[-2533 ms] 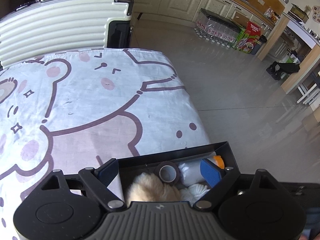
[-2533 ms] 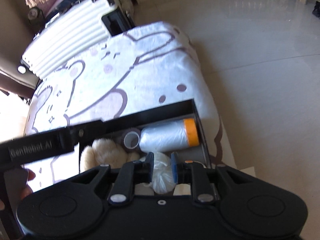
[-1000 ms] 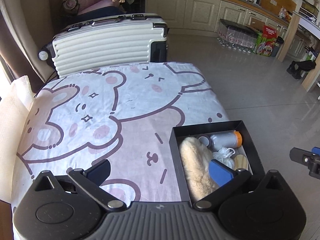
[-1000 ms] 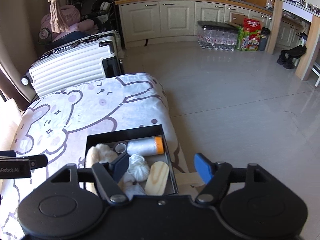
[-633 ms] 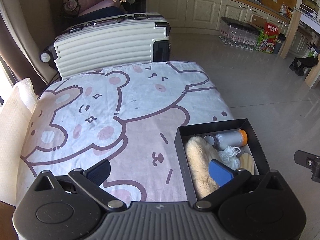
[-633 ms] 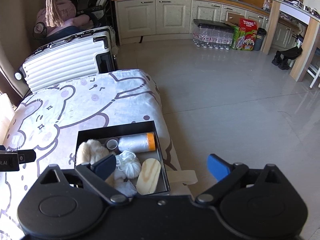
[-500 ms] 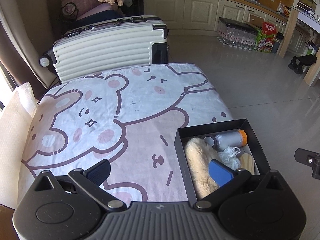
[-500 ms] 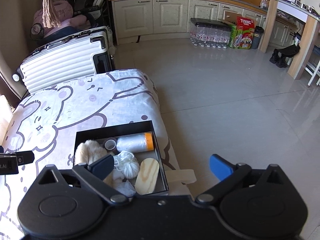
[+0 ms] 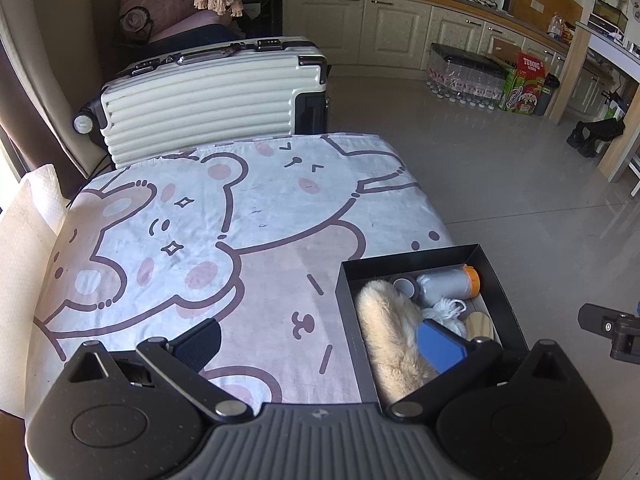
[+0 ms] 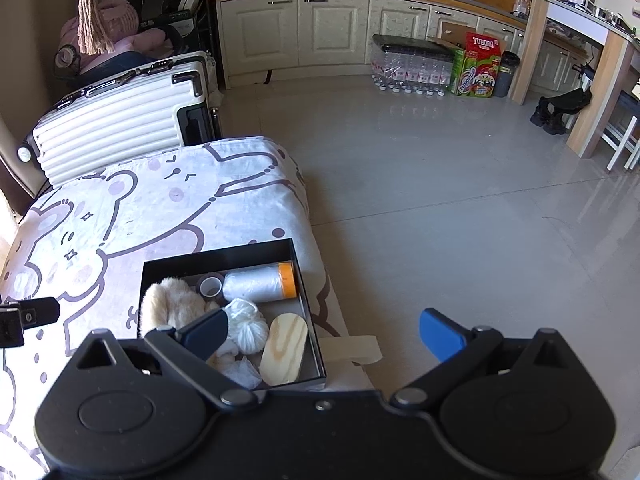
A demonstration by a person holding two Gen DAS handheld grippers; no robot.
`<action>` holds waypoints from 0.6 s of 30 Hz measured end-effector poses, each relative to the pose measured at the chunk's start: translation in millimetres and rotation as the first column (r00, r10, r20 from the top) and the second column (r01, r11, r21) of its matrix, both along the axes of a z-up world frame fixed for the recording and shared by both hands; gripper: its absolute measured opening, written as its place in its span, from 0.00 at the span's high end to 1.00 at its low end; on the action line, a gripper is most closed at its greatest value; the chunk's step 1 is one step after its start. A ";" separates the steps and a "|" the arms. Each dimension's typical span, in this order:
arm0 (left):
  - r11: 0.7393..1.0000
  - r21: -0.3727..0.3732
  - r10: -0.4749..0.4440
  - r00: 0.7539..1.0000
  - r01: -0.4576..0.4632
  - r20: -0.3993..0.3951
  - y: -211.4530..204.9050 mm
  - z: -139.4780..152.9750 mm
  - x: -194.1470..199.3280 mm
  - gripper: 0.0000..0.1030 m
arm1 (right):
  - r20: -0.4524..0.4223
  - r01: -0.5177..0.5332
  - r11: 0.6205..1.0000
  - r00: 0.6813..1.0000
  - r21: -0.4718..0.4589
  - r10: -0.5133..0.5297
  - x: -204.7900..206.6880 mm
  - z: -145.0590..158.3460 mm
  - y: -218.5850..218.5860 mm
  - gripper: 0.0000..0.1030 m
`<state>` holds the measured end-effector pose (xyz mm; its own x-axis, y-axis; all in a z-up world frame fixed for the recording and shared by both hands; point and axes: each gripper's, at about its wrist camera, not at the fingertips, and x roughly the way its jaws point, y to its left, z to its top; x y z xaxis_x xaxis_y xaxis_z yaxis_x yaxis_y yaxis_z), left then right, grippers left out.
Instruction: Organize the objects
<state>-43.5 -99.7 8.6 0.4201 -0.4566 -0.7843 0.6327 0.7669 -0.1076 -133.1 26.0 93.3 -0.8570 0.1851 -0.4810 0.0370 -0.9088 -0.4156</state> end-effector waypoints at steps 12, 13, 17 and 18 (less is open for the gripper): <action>1.000 0.007 0.006 1.000 -0.006 0.006 1.5 0.5 -0.1 0.00 | -0.002 -0.008 1.000 1.000 0.006 0.008 -0.2 1.5 -1.0 0.00; 1.000 0.008 0.006 1.000 -0.006 0.006 1.6 0.4 0.0 0.00 | -0.002 -0.009 1.000 1.000 0.006 0.009 -0.2 1.5 -1.0 0.00; 1.000 0.010 0.007 1.000 -0.007 0.004 2.1 0.1 0.1 0.00 | -0.004 -0.010 1.000 1.000 0.009 0.010 -0.2 1.5 -1.7 0.00; 1.000 0.010 0.006 1.000 -0.007 0.004 2.1 0.1 0.0 0.00 | -0.004 -0.011 1.000 1.000 0.009 0.011 0.0 1.7 -2.1 0.00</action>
